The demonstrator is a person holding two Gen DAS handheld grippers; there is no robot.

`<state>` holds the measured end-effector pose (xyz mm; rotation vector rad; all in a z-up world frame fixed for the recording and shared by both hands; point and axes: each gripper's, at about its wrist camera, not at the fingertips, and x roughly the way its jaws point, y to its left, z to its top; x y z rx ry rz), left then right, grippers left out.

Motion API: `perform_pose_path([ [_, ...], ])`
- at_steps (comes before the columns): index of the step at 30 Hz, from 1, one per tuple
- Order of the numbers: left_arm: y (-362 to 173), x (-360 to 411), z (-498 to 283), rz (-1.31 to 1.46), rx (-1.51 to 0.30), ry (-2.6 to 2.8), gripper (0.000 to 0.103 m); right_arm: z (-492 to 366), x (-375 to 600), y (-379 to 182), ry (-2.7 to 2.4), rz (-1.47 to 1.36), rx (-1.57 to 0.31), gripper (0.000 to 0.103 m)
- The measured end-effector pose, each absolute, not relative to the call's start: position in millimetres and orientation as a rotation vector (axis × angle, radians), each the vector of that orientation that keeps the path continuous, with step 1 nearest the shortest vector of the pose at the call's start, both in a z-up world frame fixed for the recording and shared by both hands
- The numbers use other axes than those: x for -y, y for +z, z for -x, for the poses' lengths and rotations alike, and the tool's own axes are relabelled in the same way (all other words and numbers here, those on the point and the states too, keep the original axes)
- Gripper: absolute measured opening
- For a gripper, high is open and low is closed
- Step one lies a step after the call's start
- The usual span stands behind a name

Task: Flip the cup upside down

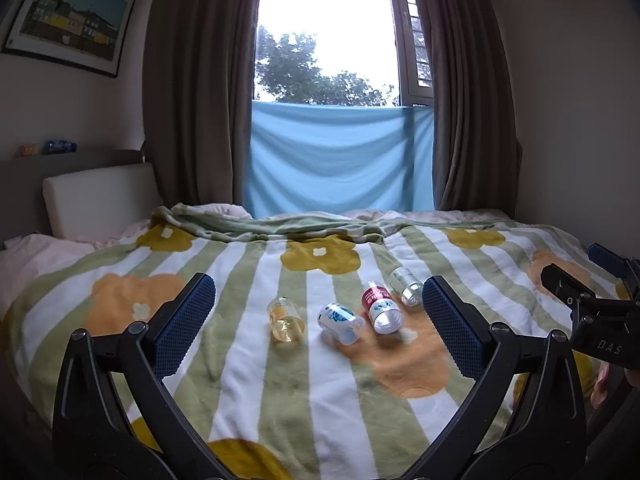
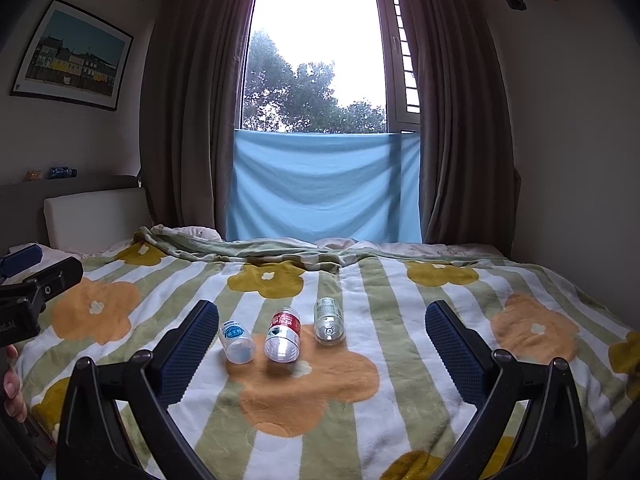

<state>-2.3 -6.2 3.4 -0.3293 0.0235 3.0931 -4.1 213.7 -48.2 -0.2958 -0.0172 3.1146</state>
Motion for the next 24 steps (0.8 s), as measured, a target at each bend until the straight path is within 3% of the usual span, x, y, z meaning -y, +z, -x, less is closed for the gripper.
perform_pose_path([
  [24, -5.0, 16.1, 8.0, 0.375, 0.042, 3.083, 0.103, 4.7, -207.7, -44.2, 3.132, 0.296, 0.028, 0.103],
])
